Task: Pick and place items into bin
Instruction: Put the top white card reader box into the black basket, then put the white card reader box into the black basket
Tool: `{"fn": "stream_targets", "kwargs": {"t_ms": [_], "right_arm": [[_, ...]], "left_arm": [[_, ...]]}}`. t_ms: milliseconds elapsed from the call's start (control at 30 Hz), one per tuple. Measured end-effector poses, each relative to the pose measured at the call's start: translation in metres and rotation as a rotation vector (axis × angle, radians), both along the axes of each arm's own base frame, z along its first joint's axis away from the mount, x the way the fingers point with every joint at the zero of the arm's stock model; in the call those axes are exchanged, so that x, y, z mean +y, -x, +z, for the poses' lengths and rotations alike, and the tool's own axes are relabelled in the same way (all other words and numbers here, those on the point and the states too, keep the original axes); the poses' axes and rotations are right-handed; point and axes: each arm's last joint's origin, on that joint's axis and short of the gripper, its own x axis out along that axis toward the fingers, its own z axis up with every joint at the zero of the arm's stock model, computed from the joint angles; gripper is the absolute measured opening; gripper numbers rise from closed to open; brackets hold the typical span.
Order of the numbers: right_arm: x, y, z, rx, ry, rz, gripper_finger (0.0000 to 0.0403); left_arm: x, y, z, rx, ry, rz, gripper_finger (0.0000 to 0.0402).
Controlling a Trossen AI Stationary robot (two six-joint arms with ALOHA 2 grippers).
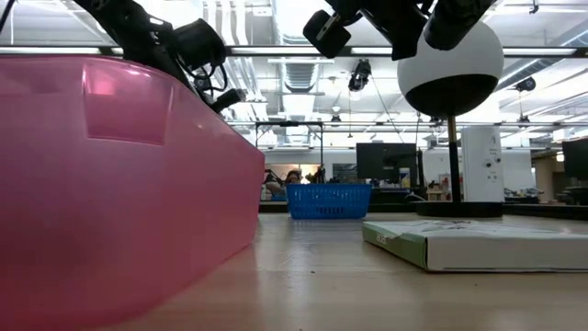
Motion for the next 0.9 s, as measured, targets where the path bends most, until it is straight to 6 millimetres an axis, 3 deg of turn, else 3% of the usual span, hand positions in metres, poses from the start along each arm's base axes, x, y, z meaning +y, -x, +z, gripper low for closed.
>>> {"fn": "stream_targets", "kwargs": {"t_ms": [633,900], "right_arm": [[0.000,0.000,0.000,-0.002,0.004,0.000,0.0089],[0.000,0.000,0.000,-0.002,0.004,0.000,0.0091]], "left_arm": [[0.003,-0.001,0.002,-0.027,-0.022,0.004,0.0118],[0.003,-0.003,0.020,-0.097,-0.078,-0.030,0.0126]]}}
